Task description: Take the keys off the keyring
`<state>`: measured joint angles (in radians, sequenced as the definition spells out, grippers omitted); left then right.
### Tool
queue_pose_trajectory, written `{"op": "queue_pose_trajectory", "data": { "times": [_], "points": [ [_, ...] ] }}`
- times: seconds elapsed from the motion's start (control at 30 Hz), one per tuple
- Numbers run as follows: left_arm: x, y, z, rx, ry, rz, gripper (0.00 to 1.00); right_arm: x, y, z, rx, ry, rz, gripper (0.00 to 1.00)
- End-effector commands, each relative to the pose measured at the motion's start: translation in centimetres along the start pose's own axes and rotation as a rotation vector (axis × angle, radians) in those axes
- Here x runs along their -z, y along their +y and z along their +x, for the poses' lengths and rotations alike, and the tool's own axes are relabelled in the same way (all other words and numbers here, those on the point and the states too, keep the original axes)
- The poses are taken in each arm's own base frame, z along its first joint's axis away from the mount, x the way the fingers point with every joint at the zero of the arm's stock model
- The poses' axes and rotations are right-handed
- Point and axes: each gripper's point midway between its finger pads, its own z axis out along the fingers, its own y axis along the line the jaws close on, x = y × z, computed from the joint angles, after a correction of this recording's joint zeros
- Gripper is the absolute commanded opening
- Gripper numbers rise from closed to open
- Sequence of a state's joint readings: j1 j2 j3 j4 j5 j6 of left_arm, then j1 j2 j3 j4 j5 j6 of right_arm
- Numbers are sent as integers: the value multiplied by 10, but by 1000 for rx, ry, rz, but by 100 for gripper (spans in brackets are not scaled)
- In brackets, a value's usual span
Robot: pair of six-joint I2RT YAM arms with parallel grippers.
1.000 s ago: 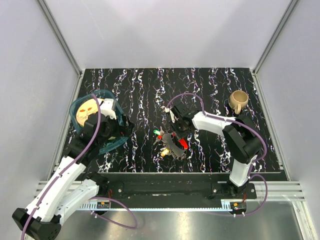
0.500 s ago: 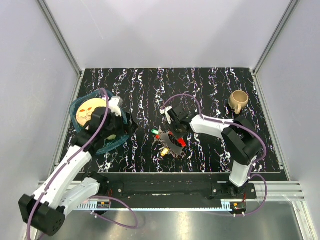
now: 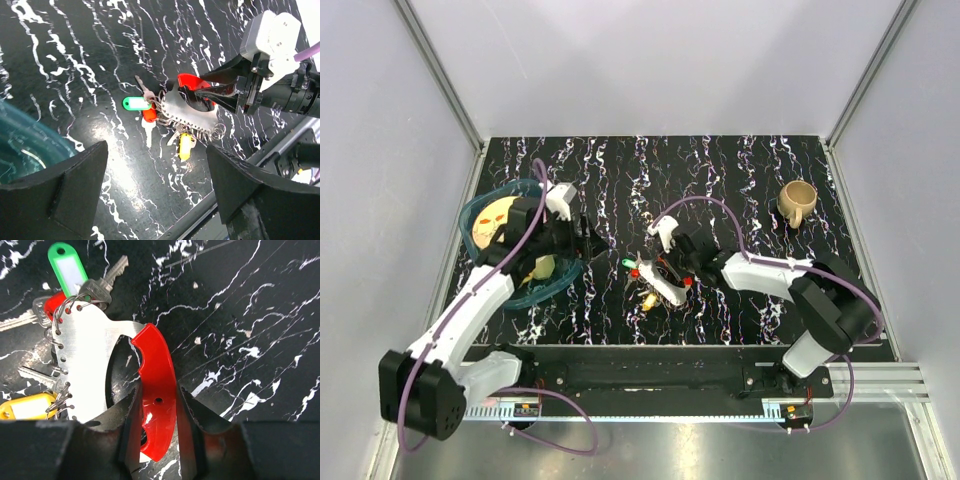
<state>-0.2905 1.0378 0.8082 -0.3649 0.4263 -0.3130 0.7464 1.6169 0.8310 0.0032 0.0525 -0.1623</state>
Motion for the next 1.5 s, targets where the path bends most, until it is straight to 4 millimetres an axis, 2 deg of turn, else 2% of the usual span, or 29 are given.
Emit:
{"op": "queue_pose_trajectory", "data": {
  "times": [0.0,0.07,0.13,0.27,0.33,0.37,0.4,0.47,0.5,0.53,0.57,0.73,0.83,0.9,0.93,1.03,1.07,1.1,1.17,1.2,1.23,1.33,1.4,1.43,1.47],
  "points": [
    [-18,-19,-20,-106,-47,161,81,15,-5,-55,57,-228,38,23],
    [-33,-15,-13,-128,-15,193,79,20,-2,-65,66,-276,33,23],
    [-43,-18,-10,-134,22,243,78,26,-1,-67,81,-309,35,22],
    [-64,-32,0,-143,119,379,73,35,0,-76,82,-383,36,22],
    [-79,-33,6,-137,166,417,69,37,3,-78,88,-400,27,22],
    [-83,-39,11,-144,191,459,68,38,3,-78,90,-403,27,22],
    [-87,-45,7,-155,195,482,66,38,3,-78,92,-402,27,22],
    [-100,-49,22,-154,250,511,65,38,5,-78,95,-405,18,21],
    [-105,-51,19,-169,254,515,65,40,6,-80,98,-411,15,22],
    [-112,-52,30,-171,290,521,65,42,6,-82,97,-419,15,22],
    [-115,-54,30,-178,295,531,65,42,7,-80,100,-419,14,22],
    [-133,-50,54,-148,385,539,61,46,8,-82,98,-443,11,21],
    [-138,-42,58,-155,400,504,58,49,3,-83,53,-440,35,22],
    [-136,-40,49,-183,370,466,58,48,5,-83,-27,-422,25,28],
    [-136,-38,45,-195,353,443,58,46,1,-76,-53,-382,51,30],
    [-133,-21,19,-172,258,322,58,43,-1,-71,-128,-293,68,35],
    [-129,-21,9,-158,224,317,58,42,1,-69,-193,-262,65,36],
    [-120,-22,-3,-145,180,312,57,40,2,-67,-233,-225,68,37],
    [-109,-15,-32,-96,81,278,57,46,15,-61,-339,-129,13,40],
    [-97,-19,-45,-102,31,273,57,49,21,-61,-377,-115,-9,41],
    [-92,-10,-58,-86,-14,221,57,51,31,-56,-413,-87,-56,46],
    [-69,0,-85,-95,-117,100,59,56,40,-48,-549,-38,-81,52],
    [-56,6,-95,-84,-162,31,60,59,43,-44,-664,-6,-73,54],
    [-43,7,-104,-81,-212,-10,61,59,45,-38,-700,16,-76,56],
    [-37,8,-108,-77,-233,-27,62,60,49,-37,-770,34,-98,60]
  ]
}}
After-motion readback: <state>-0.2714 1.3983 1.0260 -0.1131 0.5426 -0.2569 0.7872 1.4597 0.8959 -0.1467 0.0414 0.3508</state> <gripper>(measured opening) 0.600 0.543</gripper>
